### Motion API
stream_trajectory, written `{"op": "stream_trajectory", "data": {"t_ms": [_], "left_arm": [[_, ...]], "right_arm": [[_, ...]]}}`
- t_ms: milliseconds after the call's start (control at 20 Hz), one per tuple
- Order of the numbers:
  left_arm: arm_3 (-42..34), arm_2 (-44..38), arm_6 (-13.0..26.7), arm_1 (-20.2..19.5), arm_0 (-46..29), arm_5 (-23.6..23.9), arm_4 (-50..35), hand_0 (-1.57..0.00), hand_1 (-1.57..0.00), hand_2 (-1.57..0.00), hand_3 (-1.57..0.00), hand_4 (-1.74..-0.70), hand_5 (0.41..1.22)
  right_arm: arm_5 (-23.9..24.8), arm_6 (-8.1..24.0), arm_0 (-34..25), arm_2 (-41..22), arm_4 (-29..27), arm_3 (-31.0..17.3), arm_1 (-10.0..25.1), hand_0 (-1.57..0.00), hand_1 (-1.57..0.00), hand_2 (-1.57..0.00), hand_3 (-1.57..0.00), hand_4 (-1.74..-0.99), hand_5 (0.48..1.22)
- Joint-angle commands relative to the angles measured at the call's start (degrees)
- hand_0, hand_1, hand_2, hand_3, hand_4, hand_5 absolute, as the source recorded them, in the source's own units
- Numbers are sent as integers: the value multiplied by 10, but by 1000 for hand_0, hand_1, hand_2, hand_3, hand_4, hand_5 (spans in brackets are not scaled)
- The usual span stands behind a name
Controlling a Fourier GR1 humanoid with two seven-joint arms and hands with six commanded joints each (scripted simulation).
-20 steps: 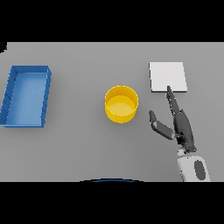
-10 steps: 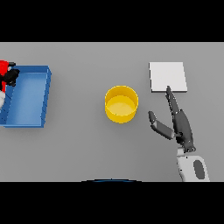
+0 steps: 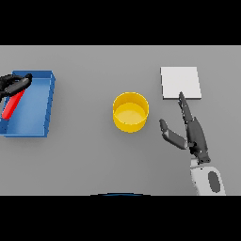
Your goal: Pick up the red beaker and tilt it to pour out 1 green nut into yellow bowl. Pick up the yellow bowl and place it on the metallic measuring scale.
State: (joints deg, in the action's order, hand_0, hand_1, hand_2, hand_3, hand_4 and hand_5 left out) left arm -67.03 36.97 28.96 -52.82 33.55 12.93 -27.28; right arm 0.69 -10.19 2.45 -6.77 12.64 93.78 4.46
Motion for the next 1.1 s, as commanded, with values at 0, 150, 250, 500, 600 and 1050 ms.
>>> {"op": "stream_trajectory", "data": {"t_ms": [0,150,250,500,600,1050], "left_arm": [[2,6,1,-2,3,-4,9,-410,-361,-343,-289,-762,651],[34,16,-3,18,15,7,30,-209,-184,-175,-147,-729,647],[44,15,-7,26,24,22,41,-134,-118,-112,-94,-715,647],[36,2,-56,24,12,51,43,-43,-38,-36,-30,-711,674],[31,-1,-52,25,15,58,40,-27,-24,-23,-19,-713,685],[27,0,-63,34,13,58,35,-3,-2,-2,-2,-715,669]], "right_arm": [[-2,-7,4,-3,-1,1,-3,1,1,1,1,-1145,685],[-1,10,-5,1,1,7,4,1,1,1,1,-1160,688],[-2,11,-1,0,1,10,5,1,1,1,1,-1173,688],[-2,25,1,-20,44,18,22,1,1,1,1,-1146,691],[-29,14,-12,-37,56,18,42,1,1,1,1,-1137,717],[-135,6,-200,-183,281,-41,187,1,1,1,1,-1232,702]]}}
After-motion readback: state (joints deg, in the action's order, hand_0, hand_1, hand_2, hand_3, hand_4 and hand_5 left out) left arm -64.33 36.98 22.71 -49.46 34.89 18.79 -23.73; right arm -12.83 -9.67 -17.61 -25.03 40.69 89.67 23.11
